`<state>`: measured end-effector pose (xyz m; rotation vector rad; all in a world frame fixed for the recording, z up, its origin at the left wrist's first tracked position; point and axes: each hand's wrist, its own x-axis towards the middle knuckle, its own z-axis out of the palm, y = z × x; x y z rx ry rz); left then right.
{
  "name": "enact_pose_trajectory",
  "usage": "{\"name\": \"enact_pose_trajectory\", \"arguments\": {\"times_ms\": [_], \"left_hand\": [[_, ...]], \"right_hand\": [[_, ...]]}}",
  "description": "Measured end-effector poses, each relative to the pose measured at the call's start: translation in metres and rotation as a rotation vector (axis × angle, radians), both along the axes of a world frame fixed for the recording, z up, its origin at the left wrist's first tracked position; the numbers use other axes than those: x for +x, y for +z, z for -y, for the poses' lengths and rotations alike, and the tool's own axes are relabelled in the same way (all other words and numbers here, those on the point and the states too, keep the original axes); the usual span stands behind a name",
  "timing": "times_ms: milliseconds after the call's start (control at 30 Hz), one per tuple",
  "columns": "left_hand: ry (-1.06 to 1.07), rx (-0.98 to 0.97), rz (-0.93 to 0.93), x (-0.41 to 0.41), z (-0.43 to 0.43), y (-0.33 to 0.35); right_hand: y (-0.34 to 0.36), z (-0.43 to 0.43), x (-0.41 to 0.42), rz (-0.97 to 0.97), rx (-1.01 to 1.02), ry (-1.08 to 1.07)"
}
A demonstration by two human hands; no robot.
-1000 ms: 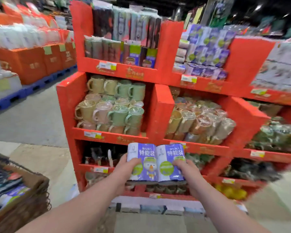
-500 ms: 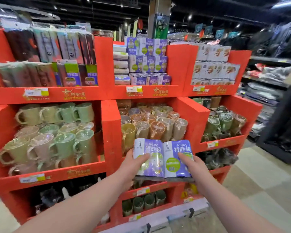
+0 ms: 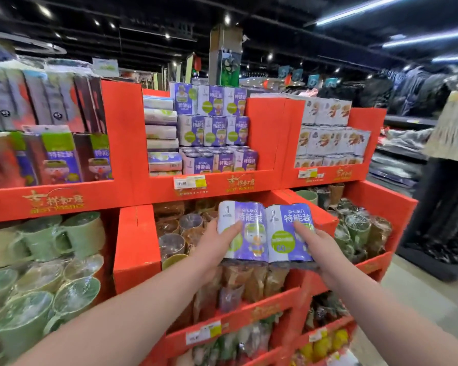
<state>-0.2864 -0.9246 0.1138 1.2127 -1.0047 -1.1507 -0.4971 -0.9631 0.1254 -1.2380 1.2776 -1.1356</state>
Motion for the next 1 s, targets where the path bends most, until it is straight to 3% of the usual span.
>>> {"name": "enact_pose_trajectory", "arguments": {"times_ms": [400, 833, 1000], "left_hand": [[0.164, 0.003, -0.092, 0.07, 0.081, 0.008], [0.491, -0.173, -0.054, 0.117, 0.15, 0.047], [0.606, -0.186, -0.029, 0.122, 0.168, 0.052]], "right_hand": [[0.042, 0.109, 0.07, -0.114, -0.117, 0.128], [0.094, 0.293, 0.131, -0.146, -0.303, 0.306], [0.084, 0.343, 0.15, -0.282, -0.169, 0.494]]}}
